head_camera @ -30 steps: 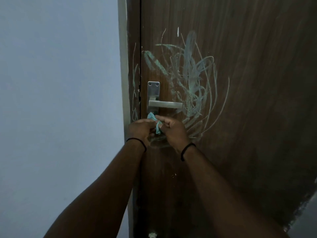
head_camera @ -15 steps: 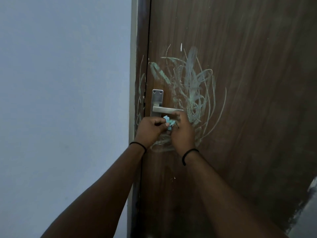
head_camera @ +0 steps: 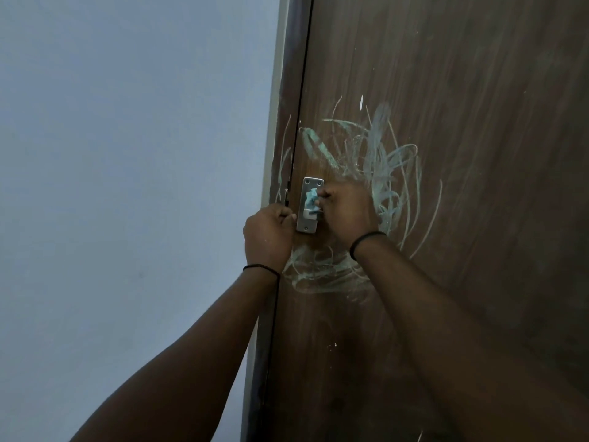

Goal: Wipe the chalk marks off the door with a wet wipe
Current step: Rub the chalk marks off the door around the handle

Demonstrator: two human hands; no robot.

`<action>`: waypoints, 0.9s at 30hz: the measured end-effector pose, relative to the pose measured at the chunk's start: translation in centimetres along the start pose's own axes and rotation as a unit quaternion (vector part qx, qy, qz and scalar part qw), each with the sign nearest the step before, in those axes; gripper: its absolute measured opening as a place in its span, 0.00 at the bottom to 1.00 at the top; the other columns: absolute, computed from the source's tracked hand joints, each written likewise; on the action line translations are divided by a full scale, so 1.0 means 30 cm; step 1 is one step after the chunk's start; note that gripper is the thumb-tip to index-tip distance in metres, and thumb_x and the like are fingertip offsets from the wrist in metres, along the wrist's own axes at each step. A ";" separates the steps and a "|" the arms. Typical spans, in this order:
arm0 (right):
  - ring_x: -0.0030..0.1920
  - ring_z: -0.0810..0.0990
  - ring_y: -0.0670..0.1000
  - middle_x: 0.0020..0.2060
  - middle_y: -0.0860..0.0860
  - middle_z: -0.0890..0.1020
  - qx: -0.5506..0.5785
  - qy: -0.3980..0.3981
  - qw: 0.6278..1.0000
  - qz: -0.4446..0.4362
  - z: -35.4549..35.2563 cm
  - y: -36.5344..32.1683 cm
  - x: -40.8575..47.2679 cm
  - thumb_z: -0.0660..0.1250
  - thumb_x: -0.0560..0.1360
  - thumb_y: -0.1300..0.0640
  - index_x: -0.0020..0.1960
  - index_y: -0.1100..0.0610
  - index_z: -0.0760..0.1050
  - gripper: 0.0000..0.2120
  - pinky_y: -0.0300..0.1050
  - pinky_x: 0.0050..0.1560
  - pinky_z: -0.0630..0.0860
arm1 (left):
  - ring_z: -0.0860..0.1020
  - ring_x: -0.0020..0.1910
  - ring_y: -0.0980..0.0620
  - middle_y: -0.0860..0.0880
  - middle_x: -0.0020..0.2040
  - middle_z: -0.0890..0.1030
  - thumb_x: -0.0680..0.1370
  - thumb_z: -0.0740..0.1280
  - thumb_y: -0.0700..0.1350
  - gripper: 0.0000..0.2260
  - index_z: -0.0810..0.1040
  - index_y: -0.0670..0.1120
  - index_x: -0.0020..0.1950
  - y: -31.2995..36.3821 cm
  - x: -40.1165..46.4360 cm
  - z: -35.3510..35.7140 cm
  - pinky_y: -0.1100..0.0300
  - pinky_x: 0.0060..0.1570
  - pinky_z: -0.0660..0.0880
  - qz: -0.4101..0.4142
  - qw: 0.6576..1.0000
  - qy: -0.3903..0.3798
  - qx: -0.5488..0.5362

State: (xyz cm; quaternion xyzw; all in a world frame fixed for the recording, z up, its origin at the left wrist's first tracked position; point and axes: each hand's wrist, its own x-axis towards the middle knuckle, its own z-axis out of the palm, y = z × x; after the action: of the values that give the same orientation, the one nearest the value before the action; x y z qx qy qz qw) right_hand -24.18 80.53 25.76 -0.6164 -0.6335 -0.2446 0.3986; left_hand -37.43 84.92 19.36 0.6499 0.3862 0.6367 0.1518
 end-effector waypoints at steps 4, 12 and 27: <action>0.45 0.80 0.58 0.45 0.58 0.82 -0.104 -0.114 0.986 -0.064 0.055 -0.021 0.082 0.65 0.72 0.68 0.49 0.60 0.83 0.11 0.49 0.45 0.79 | 0.77 0.37 0.57 0.50 0.41 0.85 0.76 0.68 0.41 0.05 0.84 0.46 0.45 -0.013 -0.013 0.026 0.73 0.37 0.67 0.009 1.000 0.000 0.004; 0.48 0.80 0.56 0.47 0.56 0.83 -0.101 -0.172 0.958 -0.205 0.001 0.002 0.054 0.68 0.71 0.69 0.49 0.59 0.84 0.11 0.44 0.46 0.75 | 0.82 0.39 0.49 0.48 0.39 0.84 0.75 0.69 0.44 0.05 0.84 0.46 0.46 -0.037 -0.010 0.038 0.51 0.47 0.80 -0.070 0.996 -0.016 -0.044; 0.47 0.76 0.58 0.45 0.57 0.81 -0.103 -0.074 0.966 -0.226 0.002 0.051 -0.074 0.70 0.73 0.63 0.47 0.60 0.82 0.04 0.54 0.45 0.76 | 0.82 0.42 0.43 0.45 0.42 0.84 0.79 0.61 0.44 0.12 0.78 0.54 0.37 0.049 0.011 0.070 0.44 0.46 0.81 -0.164 0.977 -0.048 -0.124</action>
State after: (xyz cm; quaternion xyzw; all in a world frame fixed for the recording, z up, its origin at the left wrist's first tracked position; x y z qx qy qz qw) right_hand -22.89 79.46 23.67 -0.5116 -0.7554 -0.3459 0.2191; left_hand -35.02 84.82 20.31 0.5834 0.3976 0.6143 0.3523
